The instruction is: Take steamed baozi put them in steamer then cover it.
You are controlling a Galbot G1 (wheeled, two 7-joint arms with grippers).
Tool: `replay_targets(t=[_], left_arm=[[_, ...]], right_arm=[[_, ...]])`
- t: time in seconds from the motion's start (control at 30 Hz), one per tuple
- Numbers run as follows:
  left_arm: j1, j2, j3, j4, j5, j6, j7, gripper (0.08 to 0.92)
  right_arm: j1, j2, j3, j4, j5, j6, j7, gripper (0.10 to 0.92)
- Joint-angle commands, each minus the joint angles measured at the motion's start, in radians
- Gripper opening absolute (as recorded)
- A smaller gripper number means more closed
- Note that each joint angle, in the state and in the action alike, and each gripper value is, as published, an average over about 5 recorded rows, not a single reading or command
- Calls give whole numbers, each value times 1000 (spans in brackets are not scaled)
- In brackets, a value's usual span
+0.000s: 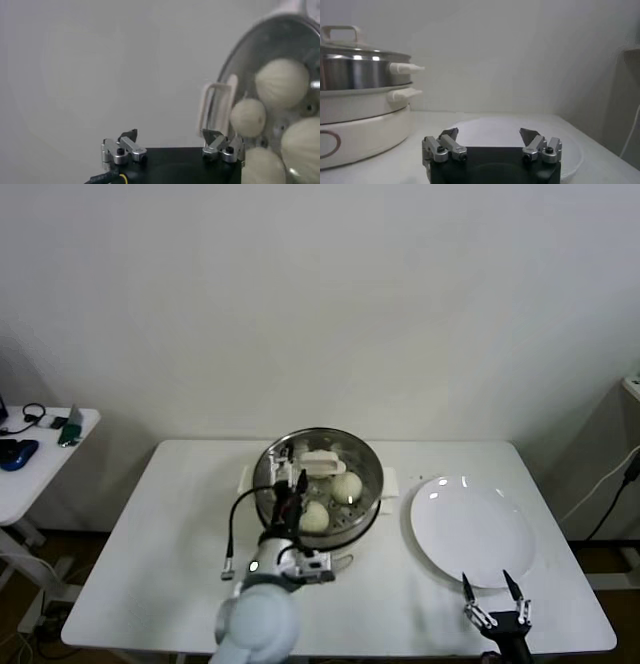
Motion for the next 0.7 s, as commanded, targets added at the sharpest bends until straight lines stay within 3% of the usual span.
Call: replay_targets(t=[0.03, 0.17, 0.37, 0.7], left_arm=[[126, 81, -222, -162, -751, -300, -281, 819], [228, 58, -425, -163, -1076, -465, -315, 822], [387, 70, -665, -89, -1555, -584, -238, 823], [454, 80, -627, 222, -1672, -879, -167, 823]], right_arm=[[2, 1, -1, 43, -6, -12, 49, 823], [7, 6, 4, 46, -7, -11, 52, 823], [33, 3, 7, 31, -6, -8, 64, 823], [64, -19, -2, -11, 13, -7, 65, 823]])
